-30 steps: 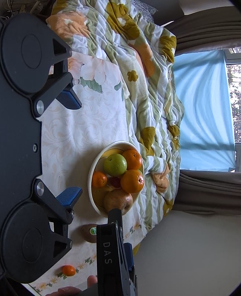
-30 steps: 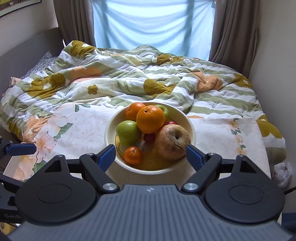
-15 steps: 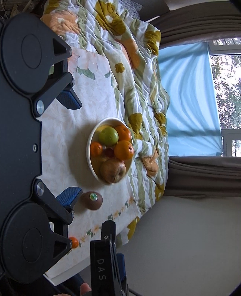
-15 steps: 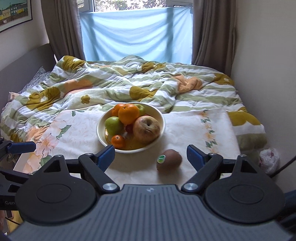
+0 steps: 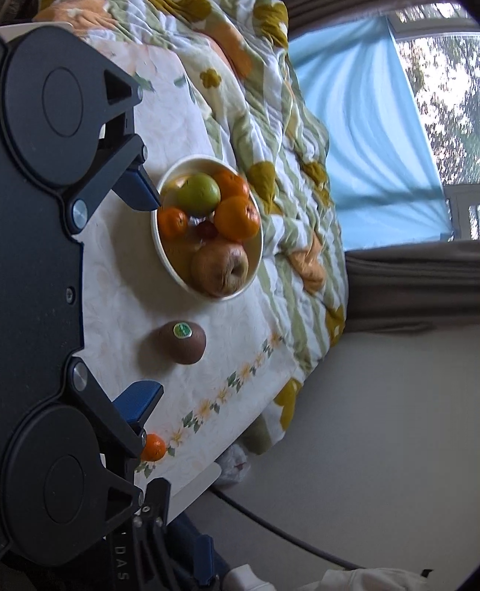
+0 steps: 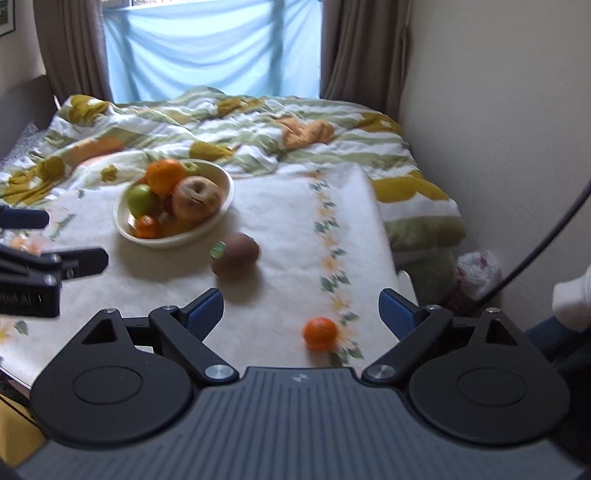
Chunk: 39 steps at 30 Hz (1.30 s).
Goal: Organize fruits
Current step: 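Grasp the kiwi with the left tool while the right tool grasps the tangerine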
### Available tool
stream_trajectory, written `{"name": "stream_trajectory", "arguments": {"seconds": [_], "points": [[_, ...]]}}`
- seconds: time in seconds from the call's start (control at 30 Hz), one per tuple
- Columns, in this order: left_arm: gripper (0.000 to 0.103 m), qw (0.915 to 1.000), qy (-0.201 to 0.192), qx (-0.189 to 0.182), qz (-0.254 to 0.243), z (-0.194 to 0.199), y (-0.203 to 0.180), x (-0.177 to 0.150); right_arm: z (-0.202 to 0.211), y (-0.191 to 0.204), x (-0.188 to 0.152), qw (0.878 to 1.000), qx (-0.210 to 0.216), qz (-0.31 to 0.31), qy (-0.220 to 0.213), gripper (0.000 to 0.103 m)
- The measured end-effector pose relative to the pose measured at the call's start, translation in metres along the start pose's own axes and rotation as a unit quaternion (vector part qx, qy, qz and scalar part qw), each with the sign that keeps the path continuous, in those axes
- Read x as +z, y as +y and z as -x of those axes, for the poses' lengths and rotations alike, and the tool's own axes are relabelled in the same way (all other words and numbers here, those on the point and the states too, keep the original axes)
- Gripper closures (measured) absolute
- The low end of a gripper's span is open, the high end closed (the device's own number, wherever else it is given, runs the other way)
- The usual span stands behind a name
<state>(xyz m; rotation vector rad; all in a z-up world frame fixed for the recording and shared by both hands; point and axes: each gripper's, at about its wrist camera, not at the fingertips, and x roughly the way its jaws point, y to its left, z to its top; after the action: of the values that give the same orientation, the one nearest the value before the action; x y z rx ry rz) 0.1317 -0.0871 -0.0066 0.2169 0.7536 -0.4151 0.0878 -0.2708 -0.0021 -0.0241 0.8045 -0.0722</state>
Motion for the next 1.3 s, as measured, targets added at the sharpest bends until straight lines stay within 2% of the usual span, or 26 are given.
{"name": "stream_trajectory", "arguments": {"seconds": [0.33,0.5,0.6,0.73,0.83,0.97,1.07,1.13,1.3], "points": [[0.003,0.9968,0.04,-0.034,-0.061,-0.07,-0.013,0.011,-0.042,-0.024,-0.035,0.997,-0.028,-0.042,0.06,0.0],[0.003,0.9932,0.054,-0.053,-0.088,-0.104,-0.02,0.015,-0.062,-0.027,-0.043,0.995,-0.017,-0.068,0.076,0.0],[0.005,0.9903,0.064,-0.069,-0.101,-0.123,-0.023,0.017,-0.076,-0.029,-0.044,0.993,-0.013,-0.085,0.085,0.0],[0.014,0.9864,0.088,-0.088,-0.107,-0.149,-0.027,0.021,-0.091,-0.03,-0.043,0.99,-0.012,-0.103,0.091,0.0],[0.021,0.9835,0.101,-0.1,-0.112,-0.165,-0.032,0.023,-0.101,-0.029,-0.042,0.99,-0.014,-0.107,0.096,0.007],[0.027,0.9814,0.107,-0.104,-0.121,-0.178,-0.036,0.024,-0.113,-0.028,-0.041,0.988,-0.012,-0.112,0.109,0.023],[0.03,0.9814,0.114,-0.105,-0.114,-0.186,-0.035,0.026,-0.117,-0.027,-0.04,0.987,-0.015,-0.114,0.111,0.026],[0.045,0.9809,0.118,-0.105,-0.113,-0.189,-0.033,0.025,-0.119,-0.026,-0.039,0.987,-0.017,-0.111,0.113,0.027],[0.045,0.9807,0.115,-0.109,-0.114,-0.19,-0.031,0.024,-0.121,-0.025,-0.037,0.987,-0.017,-0.11,0.114,0.031]]}}
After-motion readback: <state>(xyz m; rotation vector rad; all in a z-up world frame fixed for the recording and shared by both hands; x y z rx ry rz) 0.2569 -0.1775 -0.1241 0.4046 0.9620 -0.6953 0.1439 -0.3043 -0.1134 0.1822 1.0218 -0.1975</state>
